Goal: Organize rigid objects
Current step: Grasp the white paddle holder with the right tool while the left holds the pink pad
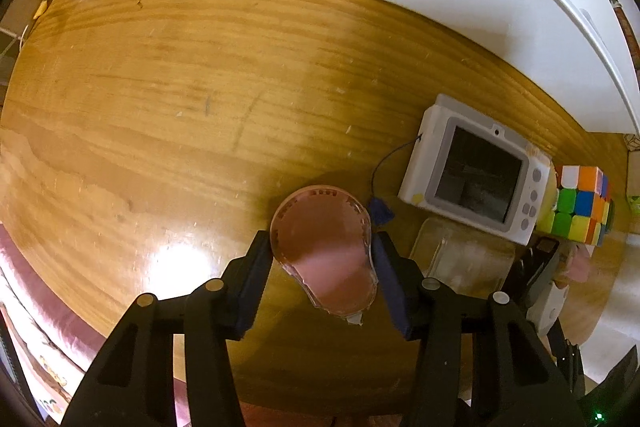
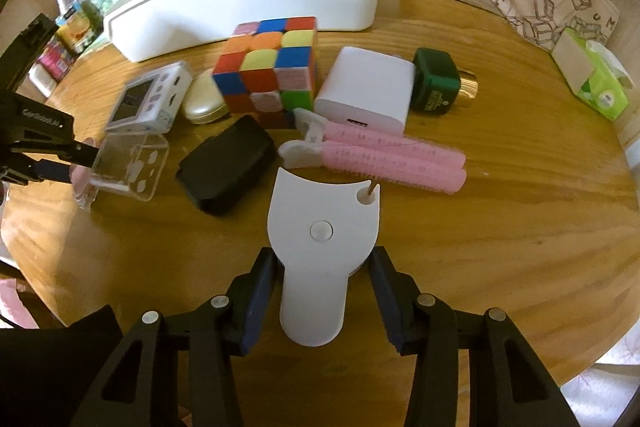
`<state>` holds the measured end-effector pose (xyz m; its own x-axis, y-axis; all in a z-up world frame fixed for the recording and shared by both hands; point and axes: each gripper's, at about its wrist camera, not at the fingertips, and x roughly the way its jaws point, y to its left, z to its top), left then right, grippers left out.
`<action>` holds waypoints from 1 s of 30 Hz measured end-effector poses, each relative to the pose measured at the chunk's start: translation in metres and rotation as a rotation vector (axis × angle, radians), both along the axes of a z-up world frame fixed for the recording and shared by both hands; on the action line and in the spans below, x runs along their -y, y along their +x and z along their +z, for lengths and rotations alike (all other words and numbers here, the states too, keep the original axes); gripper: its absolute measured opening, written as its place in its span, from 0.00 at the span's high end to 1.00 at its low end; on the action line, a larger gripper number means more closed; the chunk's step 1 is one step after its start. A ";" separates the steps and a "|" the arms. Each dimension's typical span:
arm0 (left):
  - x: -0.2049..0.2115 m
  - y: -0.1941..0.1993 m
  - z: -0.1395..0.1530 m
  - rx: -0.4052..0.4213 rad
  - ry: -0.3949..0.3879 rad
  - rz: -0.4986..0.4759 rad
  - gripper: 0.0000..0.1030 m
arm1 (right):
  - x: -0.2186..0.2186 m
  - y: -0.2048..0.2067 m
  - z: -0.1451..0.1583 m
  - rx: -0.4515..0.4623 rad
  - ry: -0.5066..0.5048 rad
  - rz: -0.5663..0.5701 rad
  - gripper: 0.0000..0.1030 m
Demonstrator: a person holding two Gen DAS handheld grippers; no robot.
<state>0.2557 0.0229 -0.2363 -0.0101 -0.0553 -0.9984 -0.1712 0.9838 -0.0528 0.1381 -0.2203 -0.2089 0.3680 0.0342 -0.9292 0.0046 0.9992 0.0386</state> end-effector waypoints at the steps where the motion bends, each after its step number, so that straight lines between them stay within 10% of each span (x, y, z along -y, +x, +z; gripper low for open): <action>1: -0.001 -0.003 0.000 0.000 0.000 0.004 0.47 | -0.004 -0.006 0.003 0.009 0.007 0.015 0.54; 17: -0.027 -0.056 0.022 0.062 -0.024 0.065 0.47 | -0.026 -0.021 0.036 0.135 0.044 0.196 0.57; 19: -0.028 -0.064 0.028 0.084 -0.017 0.070 0.47 | -0.029 -0.023 0.042 0.161 0.060 0.231 0.94; 30: -0.047 -0.092 0.058 0.170 -0.027 0.100 0.47 | -0.030 -0.021 0.054 0.185 0.092 0.277 0.96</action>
